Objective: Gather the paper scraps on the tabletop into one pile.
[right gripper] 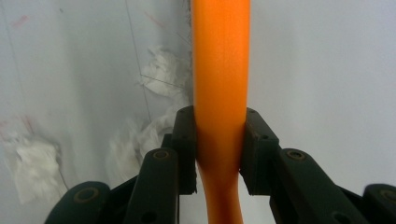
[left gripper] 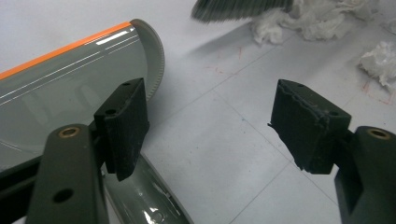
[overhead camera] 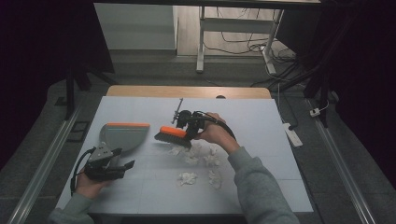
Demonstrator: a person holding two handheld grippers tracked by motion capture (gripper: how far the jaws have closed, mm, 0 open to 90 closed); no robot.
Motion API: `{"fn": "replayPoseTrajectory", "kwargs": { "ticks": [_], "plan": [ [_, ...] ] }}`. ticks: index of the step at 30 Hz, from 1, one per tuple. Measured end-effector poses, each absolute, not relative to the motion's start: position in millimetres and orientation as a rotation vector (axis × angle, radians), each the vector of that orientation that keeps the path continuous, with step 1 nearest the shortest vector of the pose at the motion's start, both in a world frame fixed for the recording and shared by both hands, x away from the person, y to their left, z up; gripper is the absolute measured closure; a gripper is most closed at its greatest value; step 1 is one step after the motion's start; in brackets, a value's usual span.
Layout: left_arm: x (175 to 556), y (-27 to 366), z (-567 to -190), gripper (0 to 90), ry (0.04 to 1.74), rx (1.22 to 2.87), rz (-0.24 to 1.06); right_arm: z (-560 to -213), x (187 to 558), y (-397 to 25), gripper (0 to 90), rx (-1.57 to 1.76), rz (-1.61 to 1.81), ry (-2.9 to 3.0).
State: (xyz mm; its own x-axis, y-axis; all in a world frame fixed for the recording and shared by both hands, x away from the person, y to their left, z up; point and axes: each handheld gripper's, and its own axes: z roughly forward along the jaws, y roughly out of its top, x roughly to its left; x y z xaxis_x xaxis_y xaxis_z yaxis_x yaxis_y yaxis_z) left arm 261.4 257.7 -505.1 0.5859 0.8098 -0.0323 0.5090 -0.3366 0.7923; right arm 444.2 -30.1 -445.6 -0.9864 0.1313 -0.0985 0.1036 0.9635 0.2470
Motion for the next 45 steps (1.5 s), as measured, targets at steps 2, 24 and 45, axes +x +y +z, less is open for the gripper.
{"fn": "replayPoseTrajectory", "kwargs": {
  "ticks": [2,24,45],
  "plan": [
    [262,257,-505,28.6,1.051,2.014,0.476,-438,444,-40,70.2,0.221,0.474,2.975],
    [262,258,-505,28.6,1.052,2.012,0.481,-457,427,-9,70.2,0.551,0.669,3.099],
    [262,258,-506,28.6,1.058,2.014,0.490,-410,385,-86,70.2,0.606,0.854,3.056]
  ]
}}
